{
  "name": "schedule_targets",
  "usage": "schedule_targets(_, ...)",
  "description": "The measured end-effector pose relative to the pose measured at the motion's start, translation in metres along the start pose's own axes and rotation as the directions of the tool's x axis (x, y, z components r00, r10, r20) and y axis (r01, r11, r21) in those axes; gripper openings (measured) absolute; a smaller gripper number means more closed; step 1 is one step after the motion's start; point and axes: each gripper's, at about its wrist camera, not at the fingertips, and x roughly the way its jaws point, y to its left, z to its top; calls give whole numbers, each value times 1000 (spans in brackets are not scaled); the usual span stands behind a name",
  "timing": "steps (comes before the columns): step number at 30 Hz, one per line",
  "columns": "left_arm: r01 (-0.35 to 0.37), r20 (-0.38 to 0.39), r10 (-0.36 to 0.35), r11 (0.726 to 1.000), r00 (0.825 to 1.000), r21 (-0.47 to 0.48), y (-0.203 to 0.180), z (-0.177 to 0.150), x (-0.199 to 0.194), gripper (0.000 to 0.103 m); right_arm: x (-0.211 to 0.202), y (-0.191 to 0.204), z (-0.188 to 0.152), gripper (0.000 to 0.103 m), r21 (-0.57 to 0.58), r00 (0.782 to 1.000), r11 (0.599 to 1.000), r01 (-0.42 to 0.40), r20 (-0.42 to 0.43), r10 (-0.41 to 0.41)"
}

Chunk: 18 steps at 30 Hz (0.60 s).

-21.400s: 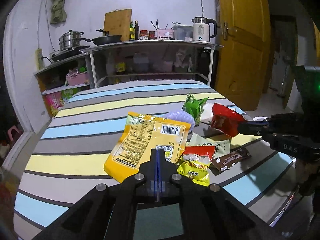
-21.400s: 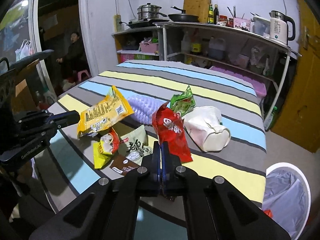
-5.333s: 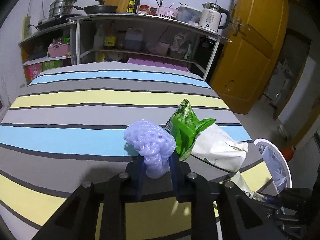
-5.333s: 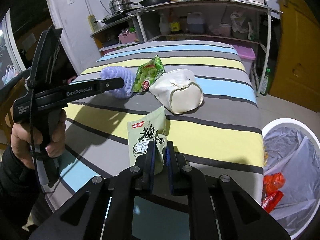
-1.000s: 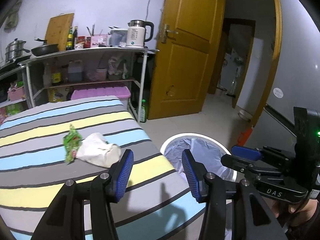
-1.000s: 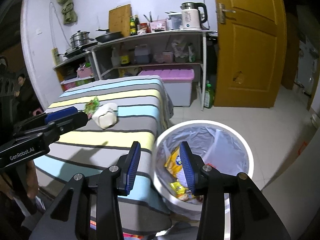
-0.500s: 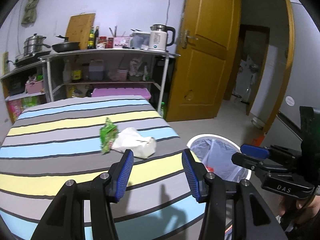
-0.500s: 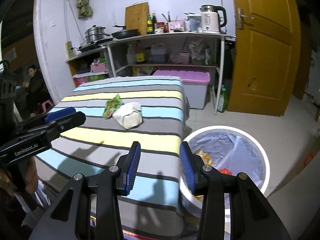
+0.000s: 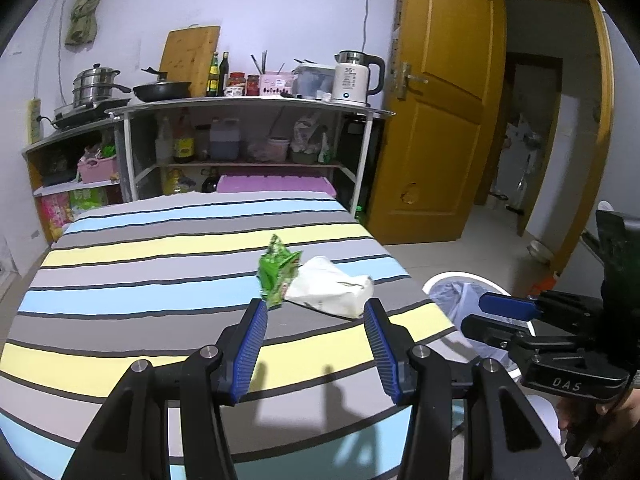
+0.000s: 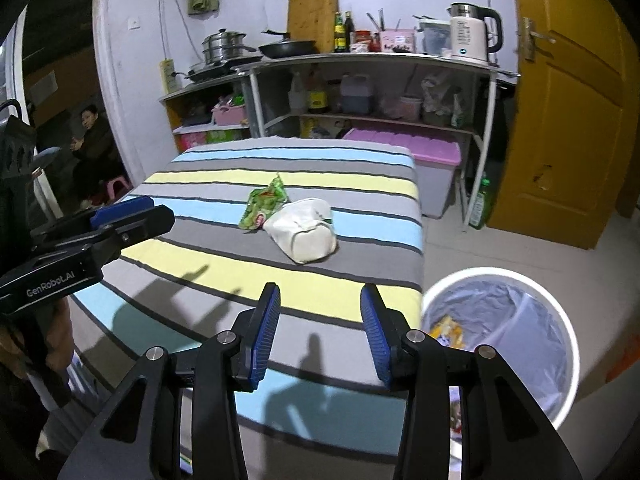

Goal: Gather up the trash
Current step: 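Move both open tools back over the table toward the remaining items, then grasp the white cloth bag with the right tool while the left tool grasps the green snack packet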

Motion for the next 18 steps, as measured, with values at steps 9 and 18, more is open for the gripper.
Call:
schedule_targets(9,-14,-30,13,1000,999,-21,23,2,16,50,45,9,20,53,-60,999,998,-31,-45,29)
schedule_targets(18,-7,-51,5,999,999,-34,35,10,33,50,91,6,32,54,-105,993,993,-58,-105,47)
